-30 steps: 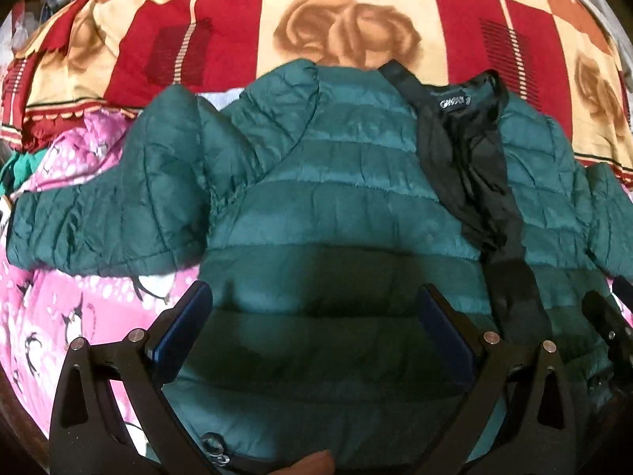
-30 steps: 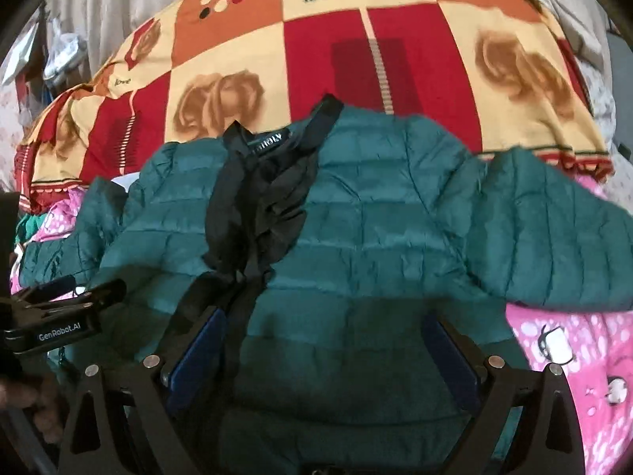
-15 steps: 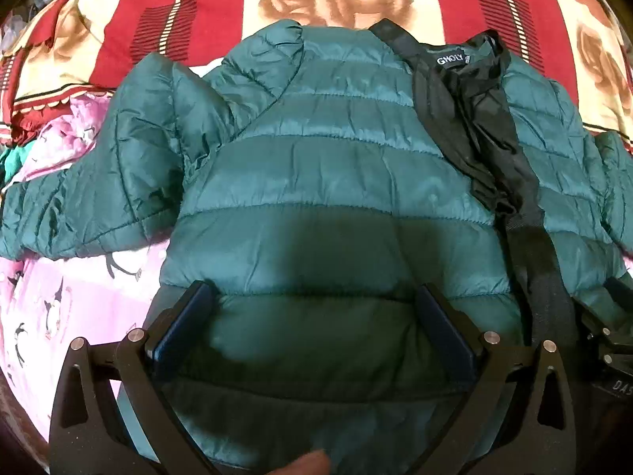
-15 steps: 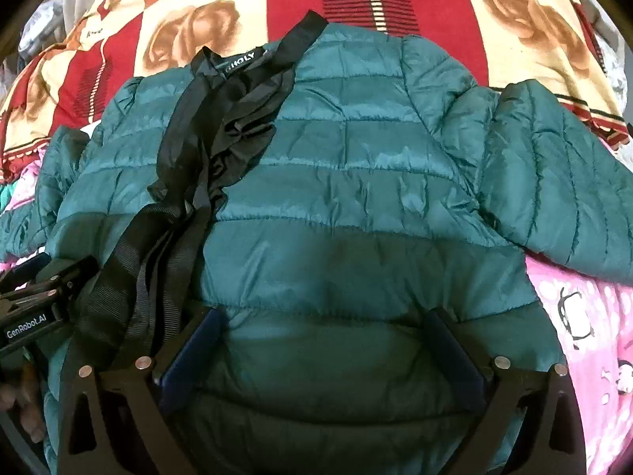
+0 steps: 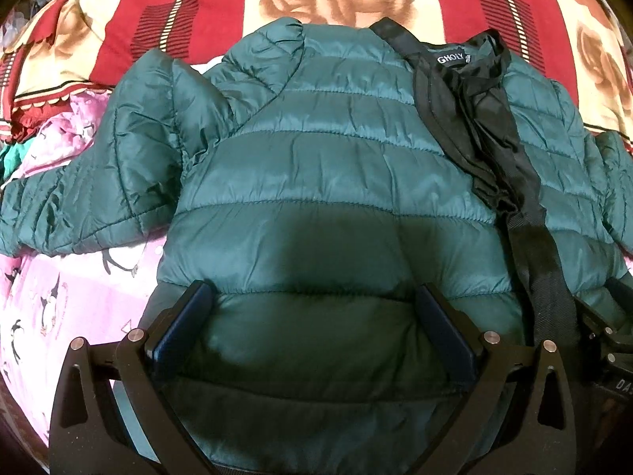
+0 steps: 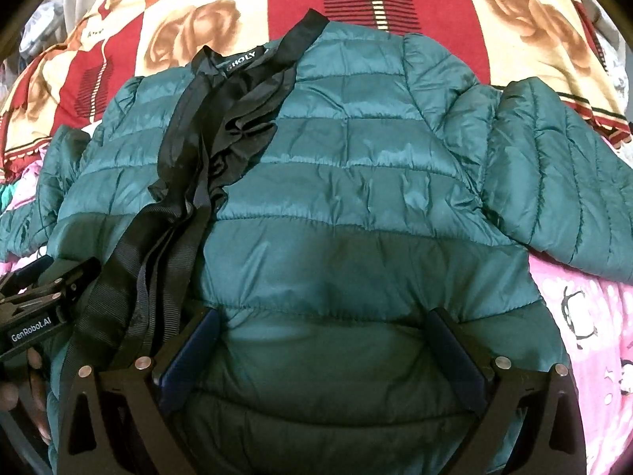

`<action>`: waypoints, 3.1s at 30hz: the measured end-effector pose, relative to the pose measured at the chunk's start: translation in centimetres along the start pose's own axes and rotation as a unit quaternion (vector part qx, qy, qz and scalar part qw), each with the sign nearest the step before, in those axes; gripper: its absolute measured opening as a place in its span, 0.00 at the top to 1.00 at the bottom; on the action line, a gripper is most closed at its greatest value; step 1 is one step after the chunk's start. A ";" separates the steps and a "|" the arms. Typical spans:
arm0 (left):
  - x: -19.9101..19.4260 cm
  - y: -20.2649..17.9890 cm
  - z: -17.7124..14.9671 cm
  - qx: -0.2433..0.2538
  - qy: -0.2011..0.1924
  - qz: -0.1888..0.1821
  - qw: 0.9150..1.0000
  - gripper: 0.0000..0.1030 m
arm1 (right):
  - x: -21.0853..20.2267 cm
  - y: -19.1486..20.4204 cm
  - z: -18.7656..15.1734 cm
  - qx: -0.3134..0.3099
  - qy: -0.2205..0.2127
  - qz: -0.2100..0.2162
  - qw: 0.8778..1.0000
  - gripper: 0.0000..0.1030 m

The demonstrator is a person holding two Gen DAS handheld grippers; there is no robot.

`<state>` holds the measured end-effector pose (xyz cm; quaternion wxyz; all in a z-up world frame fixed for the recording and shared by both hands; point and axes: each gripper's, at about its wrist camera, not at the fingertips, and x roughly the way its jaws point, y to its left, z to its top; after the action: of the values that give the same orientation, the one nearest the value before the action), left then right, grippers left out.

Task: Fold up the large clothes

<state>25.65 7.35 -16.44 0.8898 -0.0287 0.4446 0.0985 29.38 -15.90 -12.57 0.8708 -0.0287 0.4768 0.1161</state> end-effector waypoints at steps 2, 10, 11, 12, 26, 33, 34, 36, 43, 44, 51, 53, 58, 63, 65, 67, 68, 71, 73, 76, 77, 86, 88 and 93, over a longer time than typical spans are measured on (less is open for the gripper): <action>-0.1 -0.1 0.0 0.000 -0.001 0.001 1.000 0.00 | 0.0 0.0 0.0 0.000 0.000 0.000 1.000 0.00; -0.1 -0.5 -0.1 0.010 -0.007 0.014 1.000 0.00 | 0.0 0.0 -0.1 0.001 -0.002 0.001 1.000 0.00; -0.2 -0.5 -0.2 0.010 -0.009 0.015 1.000 0.00 | 0.0 0.0 -0.1 0.001 -0.003 0.001 1.000 0.00; -0.2 -0.5 -0.2 0.011 -0.010 0.016 1.000 0.00 | 0.0 0.0 -0.1 0.001 -0.004 0.001 1.000 0.00; -5.5 4.9 0.7 -0.044 -0.083 -0.047 0.994 0.00 | -7.4 -0.8 -0.4 0.028 -0.109 0.004 0.994 0.02; -8.2 18.2 1.9 -0.105 -0.086 -0.004 0.991 0.00 | -14.3 -3.4 -3.9 0.027 -0.165 -0.017 0.986 0.02; -8.0 20.3 1.8 -0.113 -0.077 0.009 0.991 0.00 | -14.5 -4.0 -4.4 0.044 -0.157 -0.005 0.987 0.02; -7.2 24.9 1.2 -0.130 -0.061 0.017 0.989 0.00 | -14.5 -4.6 -5.3 0.068 -0.150 0.016 0.986 0.02; -4.3 36.9 -3.7 -0.311 -0.063 -0.019 0.948 0.01 | -10.2 -2.7 -6.0 0.063 -0.077 0.014 0.995 0.02; -4.0 37.6 -4.2 -0.328 -0.066 -0.028 0.942 0.00 | -9.6 -2.2 -6.0 0.055 -0.070 0.018 0.996 0.02; -0.7 41.5 -4.9 -0.433 -0.087 -0.068 0.895 0.09 | -6.7 1.5 -6.2 -0.033 -0.050 -0.036 0.998 0.01; 0.3 42.0 -4.2 -0.452 -0.091 -0.075 0.884 0.10 | -6.4 1.5 -6.2 -0.036 -0.050 -0.039 0.997 0.01; 1.5 42.3 -2.7 -0.484 -0.111 -0.064 0.866 0.10 | -5.9 1.2 -6.1 -0.032 -0.051 -0.035 0.998 0.00; 2.1 42.8 -3.0 -0.509 -0.093 -0.052 0.854 0.84 | -5.9 1.4 -6.1 -0.032 -0.050 -0.034 0.998 0.00; 1.3 42.7 -2.9 -0.499 -0.099 -0.046 0.860 0.88 | -5.9 1.5 -6.0 -0.032 -0.047 -0.032 0.998 0.00; -0.2 42.1 -2.1 -0.475 -0.110 -0.034 0.872 0.88 | -6.0 1.5 -5.8 -0.030 -0.041 -0.027 0.998 0.00; -1.1 41.7 -1.6 -0.459 -0.116 -0.024 0.880 0.88 | -6.2 1.3 -5.8 -0.026 -0.041 -0.023 0.999 0.00; -3.6 40.5 0.3 -0.416 -0.128 -0.017 0.900 0.88 | -7.0 0.8 -5.9 -0.012 -0.045 -0.010 0.999 0.00; -5.0 39.2 1.7 -0.387 -0.136 -0.019 0.912 0.88 | -7.6 0.6 -6.1 -0.008 -0.045 -0.007 0.999 0.00; -5.8 36.8 3.7 -0.355 -0.138 -0.042 0.924 0.88 | -9.2 -0.1 -6.4 -0.003 -0.059 -0.006 0.998 0.00; -5.9 35.3 4.7 -0.340 -0.136 -0.054 0.929 0.88 | -9.8 -0.4 -6.5 -0.001 -0.065 -0.005 0.998 0.00; -5.1 21.4 8.8 -0.246 -0.119 -0.146 0.951 0.88 | -12.4 -3.6 -7.6 -0.010 -0.084 -0.087 0.993 0.00; -4.6 18.1 9.7 -0.223 -0.110 -0.165 0.955 0.88 | -12.4 -4.1 -7.9 -0.018 -0.077 -0.104 0.991 0.00; -3.7 12.1 11.4 -0.183 -0.095 -0.195 0.959 0.88 | -12.1 -5.5 -8.6 -0.031 -0.060 -0.141 0.988 0.01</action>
<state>29.99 20.19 -6.22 0.9094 -0.2677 0.3182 0.0051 17.27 -24.73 -7.46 0.9042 -0.1157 0.4111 0.0084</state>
